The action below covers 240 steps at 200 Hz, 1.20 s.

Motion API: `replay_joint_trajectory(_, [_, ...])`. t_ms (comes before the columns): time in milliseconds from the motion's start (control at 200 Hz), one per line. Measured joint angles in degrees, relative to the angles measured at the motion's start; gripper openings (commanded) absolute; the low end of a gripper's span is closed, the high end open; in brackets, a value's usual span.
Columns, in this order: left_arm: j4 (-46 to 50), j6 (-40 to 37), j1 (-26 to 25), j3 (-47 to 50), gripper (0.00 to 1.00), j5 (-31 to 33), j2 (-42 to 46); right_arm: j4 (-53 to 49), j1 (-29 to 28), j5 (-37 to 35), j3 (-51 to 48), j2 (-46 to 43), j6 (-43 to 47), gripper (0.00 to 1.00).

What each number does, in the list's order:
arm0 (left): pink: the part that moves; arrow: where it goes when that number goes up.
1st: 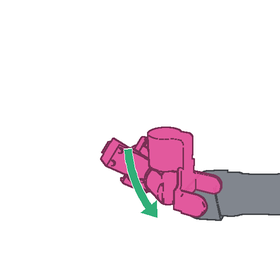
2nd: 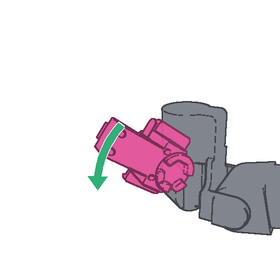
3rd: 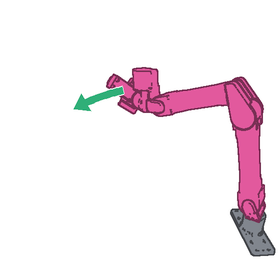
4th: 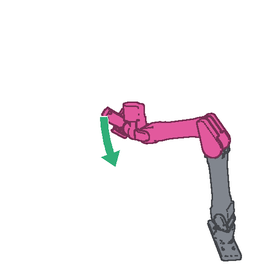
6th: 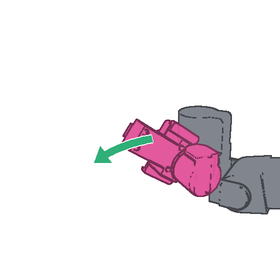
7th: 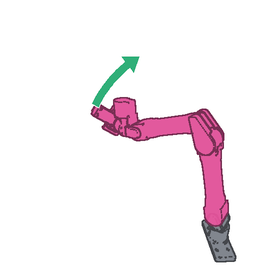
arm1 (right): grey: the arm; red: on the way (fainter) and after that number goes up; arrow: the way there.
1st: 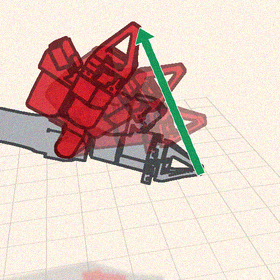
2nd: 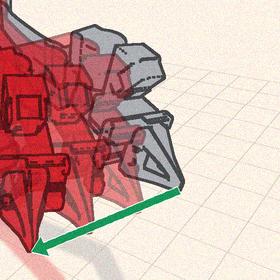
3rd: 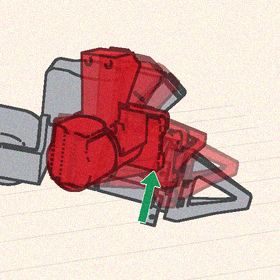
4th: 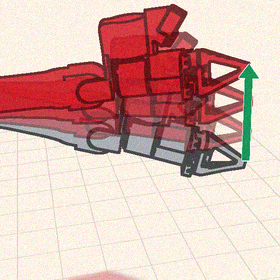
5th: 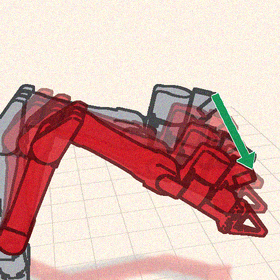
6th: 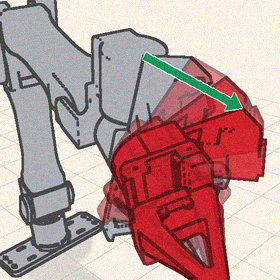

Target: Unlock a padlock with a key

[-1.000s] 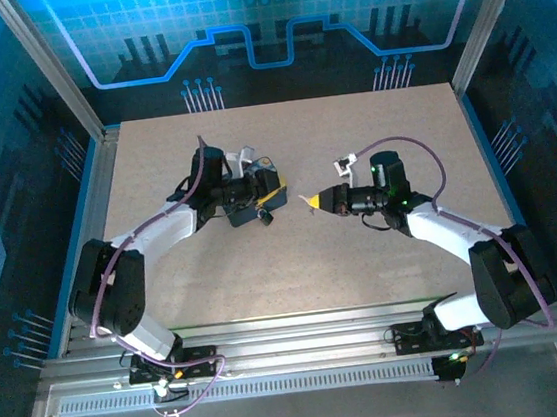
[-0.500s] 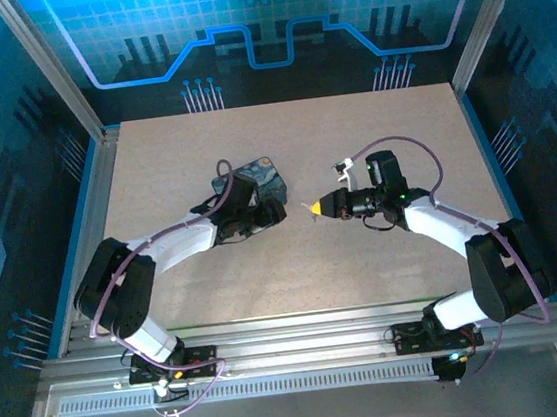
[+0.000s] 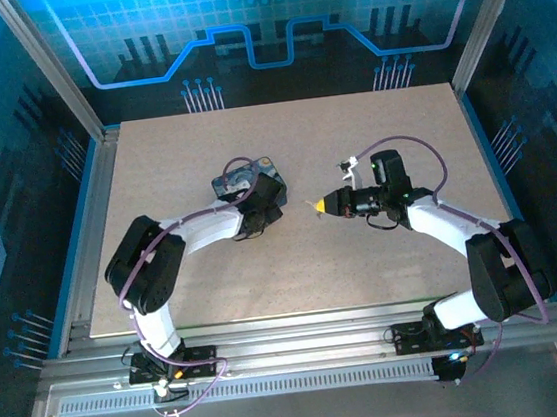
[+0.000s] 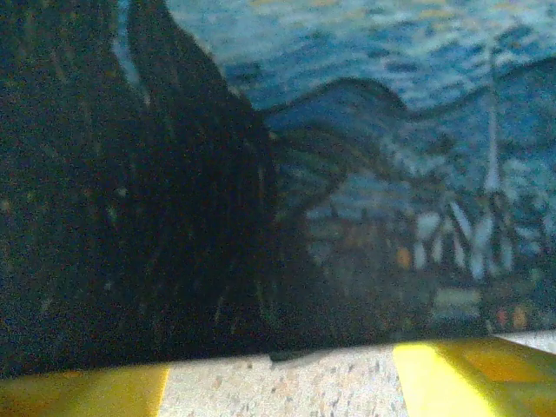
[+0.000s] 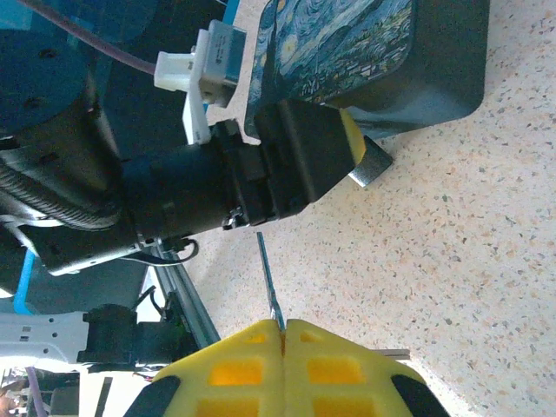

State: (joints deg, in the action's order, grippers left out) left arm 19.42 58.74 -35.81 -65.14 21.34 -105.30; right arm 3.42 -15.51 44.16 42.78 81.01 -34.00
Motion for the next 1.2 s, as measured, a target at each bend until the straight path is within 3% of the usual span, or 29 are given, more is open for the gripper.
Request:
replay_joint_trajectory(370, [3.6, 6.5, -0.6, -6.7, 0.47, 2.9, -7.2, 0.0, 0.1, 1.3, -0.5, -0.4, 0.0, 0.00])
replay_joint_trajectory(560, [4.5, 7.1, -0.6, -7.7, 0.25, 3.2, -8.3, -0.1, 0.1, 1.5, -1.0, -0.8, 0.5, 0.00])
replay_joint_trajectory(780, [4.2, 5.0, -0.5, -7.2, 0.08, 2.2, -7.6, -0.9, 0.2, 1.5, -1.9, -0.9, 1.2, 0.00])
replay_joint_trajectory(935, [3.6, 2.8, 1.1, -4.7, 0.06, -6.8, -3.0, -1.1, 0.3, 2.1, -2.0, -0.9, 1.8, 0.00])
replay_joint_trajectory(1201, [-6.8, 7.6, 9.1, -3.3, 0.03, -34.8, 5.7, -1.8, 0.5, 5.7, -1.9, -2.9, 3.7, 0.00])
